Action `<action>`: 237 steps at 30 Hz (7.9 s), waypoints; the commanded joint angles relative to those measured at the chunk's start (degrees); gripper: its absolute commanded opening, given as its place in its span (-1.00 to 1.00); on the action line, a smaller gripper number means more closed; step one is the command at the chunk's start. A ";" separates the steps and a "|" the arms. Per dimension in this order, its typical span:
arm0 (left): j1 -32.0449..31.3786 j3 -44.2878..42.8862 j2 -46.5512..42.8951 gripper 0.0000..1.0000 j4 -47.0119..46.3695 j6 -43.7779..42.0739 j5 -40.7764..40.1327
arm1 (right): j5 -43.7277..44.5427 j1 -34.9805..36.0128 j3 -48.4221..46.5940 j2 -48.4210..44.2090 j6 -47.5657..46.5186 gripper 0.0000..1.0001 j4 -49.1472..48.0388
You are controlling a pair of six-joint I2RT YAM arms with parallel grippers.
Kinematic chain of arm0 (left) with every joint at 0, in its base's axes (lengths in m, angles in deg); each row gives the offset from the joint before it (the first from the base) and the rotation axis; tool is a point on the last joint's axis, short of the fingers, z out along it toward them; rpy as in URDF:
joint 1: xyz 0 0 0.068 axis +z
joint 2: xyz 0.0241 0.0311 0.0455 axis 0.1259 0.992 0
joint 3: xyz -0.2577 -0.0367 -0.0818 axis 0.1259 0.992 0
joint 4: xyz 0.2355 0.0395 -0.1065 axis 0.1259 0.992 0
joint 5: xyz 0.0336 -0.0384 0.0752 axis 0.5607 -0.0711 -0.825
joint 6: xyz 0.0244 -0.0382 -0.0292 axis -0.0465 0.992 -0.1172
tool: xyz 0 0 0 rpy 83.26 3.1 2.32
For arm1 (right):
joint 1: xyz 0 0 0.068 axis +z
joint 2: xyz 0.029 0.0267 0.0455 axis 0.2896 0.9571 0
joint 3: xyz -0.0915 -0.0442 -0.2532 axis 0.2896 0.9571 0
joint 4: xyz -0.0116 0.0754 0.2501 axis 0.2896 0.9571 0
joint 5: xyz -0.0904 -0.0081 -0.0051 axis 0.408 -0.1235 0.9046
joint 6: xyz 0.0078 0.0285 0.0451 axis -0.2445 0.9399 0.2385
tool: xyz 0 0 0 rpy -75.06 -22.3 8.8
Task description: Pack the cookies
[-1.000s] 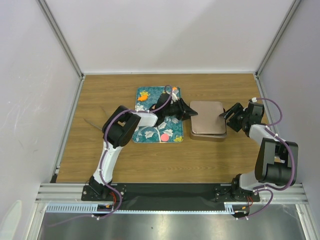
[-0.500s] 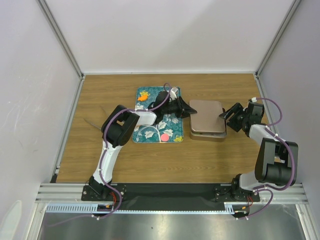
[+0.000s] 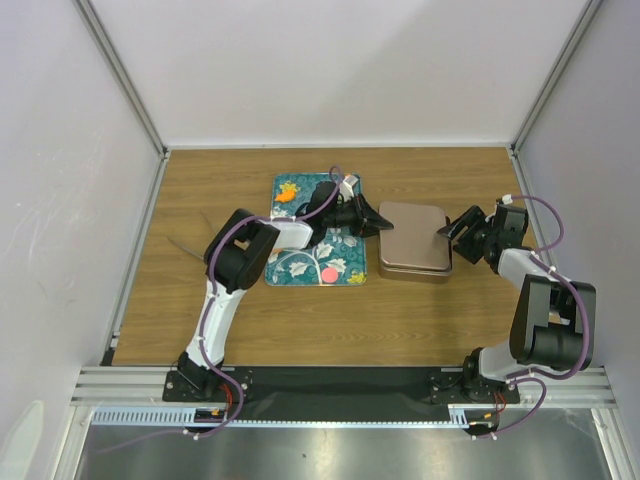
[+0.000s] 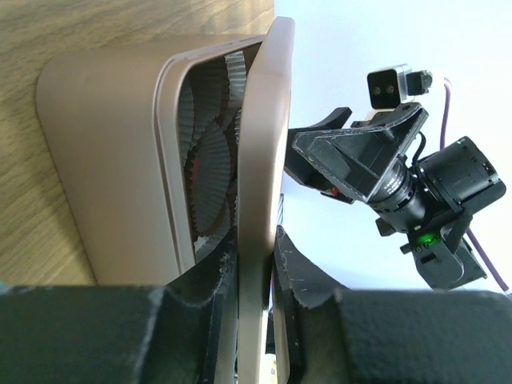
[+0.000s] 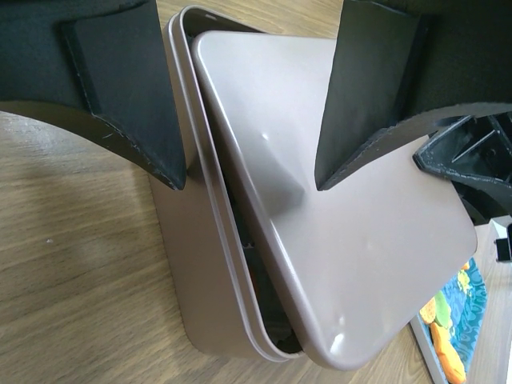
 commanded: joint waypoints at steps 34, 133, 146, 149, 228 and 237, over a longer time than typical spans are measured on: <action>1.61 -6.28 3.98 -0.21 12.57 -8.41 4.24 | -4.65 2.37 -1.43 2.10 -1.67 0.44 -2.50; 2.05 -12.17 -1.30 -0.09 34.73 -32.40 -4.63 | -0.09 6.33 -3.37 1.92 -5.45 0.48 0.22; 0.03 -19.20 0.37 -0.10 44.66 -41.01 -7.36 | 0.62 6.94 -3.45 0.96 -5.89 0.47 0.84; -0.33 -21.31 1.34 -0.10 47.30 -42.95 -7.27 | 0.53 7.12 -3.54 1.04 -6.07 0.47 0.84; -9.03 -23.25 -5.60 -0.06 59.52 -48.84 -18.26 | -3.16 9.49 -6.27 2.45 -5.81 0.68 0.22; -9.03 -24.39 -4.38 -0.04 59.61 -48.23 -18.70 | -4.74 8.35 -5.30 3.33 -4.05 0.55 -1.09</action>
